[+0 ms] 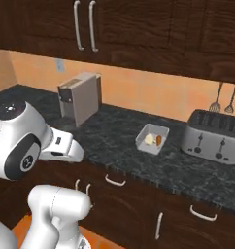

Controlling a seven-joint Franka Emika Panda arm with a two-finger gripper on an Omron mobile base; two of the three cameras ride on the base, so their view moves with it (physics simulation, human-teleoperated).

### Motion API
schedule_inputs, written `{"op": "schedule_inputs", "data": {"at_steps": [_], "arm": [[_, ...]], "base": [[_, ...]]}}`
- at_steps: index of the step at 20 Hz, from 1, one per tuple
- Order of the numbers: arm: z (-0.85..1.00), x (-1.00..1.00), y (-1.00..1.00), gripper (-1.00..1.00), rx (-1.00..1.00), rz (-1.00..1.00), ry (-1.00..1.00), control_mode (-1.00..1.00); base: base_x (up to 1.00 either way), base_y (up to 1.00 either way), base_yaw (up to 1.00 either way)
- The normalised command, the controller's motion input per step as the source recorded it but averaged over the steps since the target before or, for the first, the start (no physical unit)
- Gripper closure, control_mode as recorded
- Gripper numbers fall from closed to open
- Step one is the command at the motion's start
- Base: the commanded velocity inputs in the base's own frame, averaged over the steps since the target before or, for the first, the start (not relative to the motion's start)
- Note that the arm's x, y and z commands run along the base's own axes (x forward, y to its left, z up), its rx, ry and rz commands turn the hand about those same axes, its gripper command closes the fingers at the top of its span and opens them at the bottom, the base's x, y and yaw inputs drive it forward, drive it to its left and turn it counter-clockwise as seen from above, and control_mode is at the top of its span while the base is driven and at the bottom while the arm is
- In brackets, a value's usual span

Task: Take the meat container that has the steak and place it on the second highest rack of the freezer. Then take the vegetable container that has the mushroom and carrot and place it on the highest rack of the freezer.

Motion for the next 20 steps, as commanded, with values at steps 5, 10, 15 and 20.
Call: {"op": "schedule_inputs", "data": {"at_steps": [5, 10, 15, 20], "arm": [[0.00, 0.00, 0.00, -1.00, 0.00, 0.00, 0.00, 1.00], [0.00, 0.00, 0.00, -1.00, 0.00, 0.00, 0.00, 1.00], [0.00, 0.00, 0.00, -1.00, 0.00, 0.00, 0.00, 1.00], [0.00, 0.00, 0.00, -1.00, 0.00, 0.00, 0.00, 1.00]], "base": [[0.75, 0.57, -0.71], [0.94, 0.67, -0.61], [0.47, 0.14, -0.16], [0.09, 0.00, 0.00]]}}
